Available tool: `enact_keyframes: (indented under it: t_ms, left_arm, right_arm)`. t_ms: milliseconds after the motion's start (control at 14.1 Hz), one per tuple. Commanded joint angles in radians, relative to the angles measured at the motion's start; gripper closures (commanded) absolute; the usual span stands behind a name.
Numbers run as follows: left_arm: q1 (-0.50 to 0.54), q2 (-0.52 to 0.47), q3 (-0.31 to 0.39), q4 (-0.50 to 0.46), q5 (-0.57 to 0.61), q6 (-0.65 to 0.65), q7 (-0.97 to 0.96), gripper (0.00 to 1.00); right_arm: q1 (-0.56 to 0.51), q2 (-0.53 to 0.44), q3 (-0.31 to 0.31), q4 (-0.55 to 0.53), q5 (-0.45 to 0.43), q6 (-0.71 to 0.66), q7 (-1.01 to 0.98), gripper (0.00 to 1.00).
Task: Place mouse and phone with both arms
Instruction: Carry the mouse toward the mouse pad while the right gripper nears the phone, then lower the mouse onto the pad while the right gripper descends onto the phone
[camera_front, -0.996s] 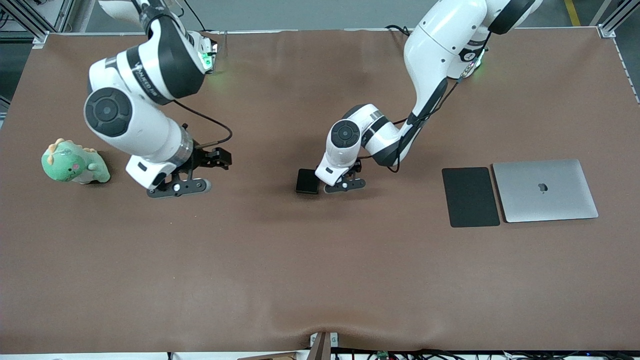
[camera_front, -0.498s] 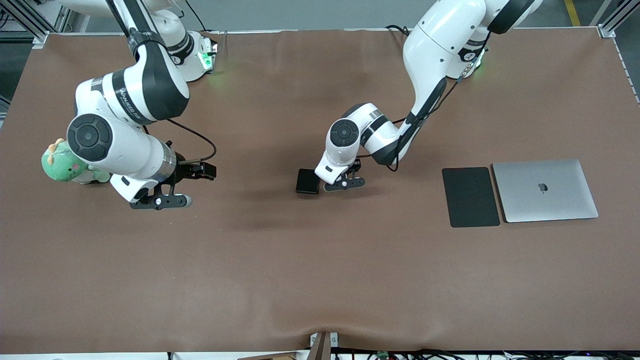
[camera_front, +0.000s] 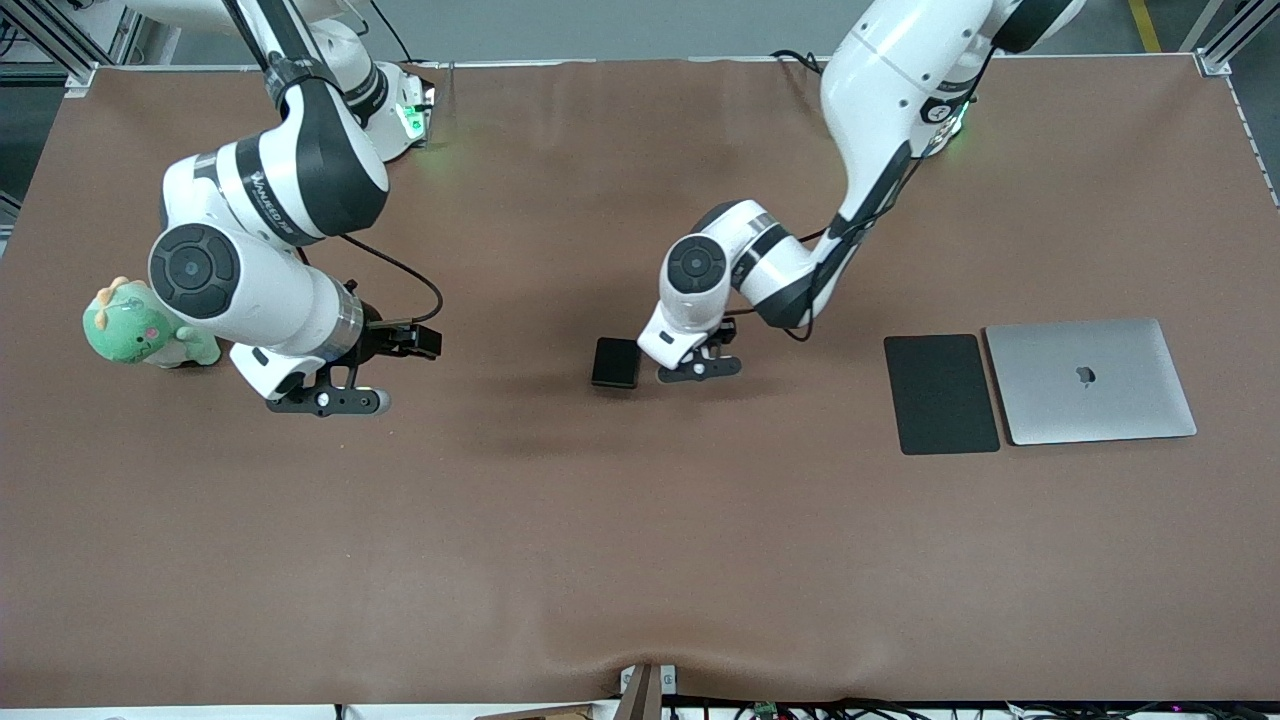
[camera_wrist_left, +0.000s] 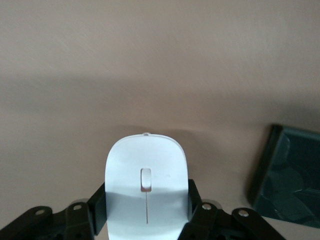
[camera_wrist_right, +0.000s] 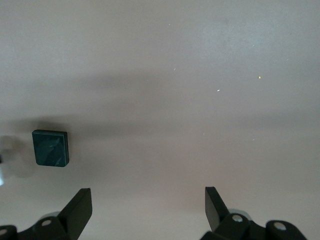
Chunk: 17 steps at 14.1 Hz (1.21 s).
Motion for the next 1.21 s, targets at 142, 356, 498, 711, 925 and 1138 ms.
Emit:
enact_keyframes:
  t_ms: [142, 356, 498, 711, 925, 1138]
  left_arm:
    - [0.216, -0.222, -0.005, -0.197, 0.021, -0.034, 0.273, 0.61]
    - [0.332, -0.242, -0.004, -0.237, 0.021, -0.057, 0.355, 0.61]
    - [0.391, -0.237, -0.004, -0.260, 0.039, -0.056, 0.361, 0.61]
    - [0.487, -0.230, -0.007, -0.309, 0.114, -0.022, 0.390, 0.60]
    - [0.587, -0.231, -0.008, -0.383, 0.116, 0.082, 0.491, 0.60]
    - [0.639, -0.214, -0.008, -0.385, 0.116, 0.102, 0.560, 0.60]
  right_arm:
    - [0.008, -0.006, 0.006, 0.003, 0.010, 0.002, 0.044, 0.00]
    - [0.064, 0.006, 0.006, 0.009, 0.009, 0.028, 0.145, 0.00]
    - [0.106, 0.023, 0.007, 0.013, 0.011, 0.059, 0.213, 0.00]
    - [0.170, 0.055, 0.007, 0.018, 0.011, 0.083, 0.267, 0.00]
    - [0.241, 0.112, 0.007, 0.018, 0.011, 0.169, 0.365, 0.00]
    - [0.305, 0.174, 0.006, 0.016, 0.010, 0.264, 0.460, 0.00]
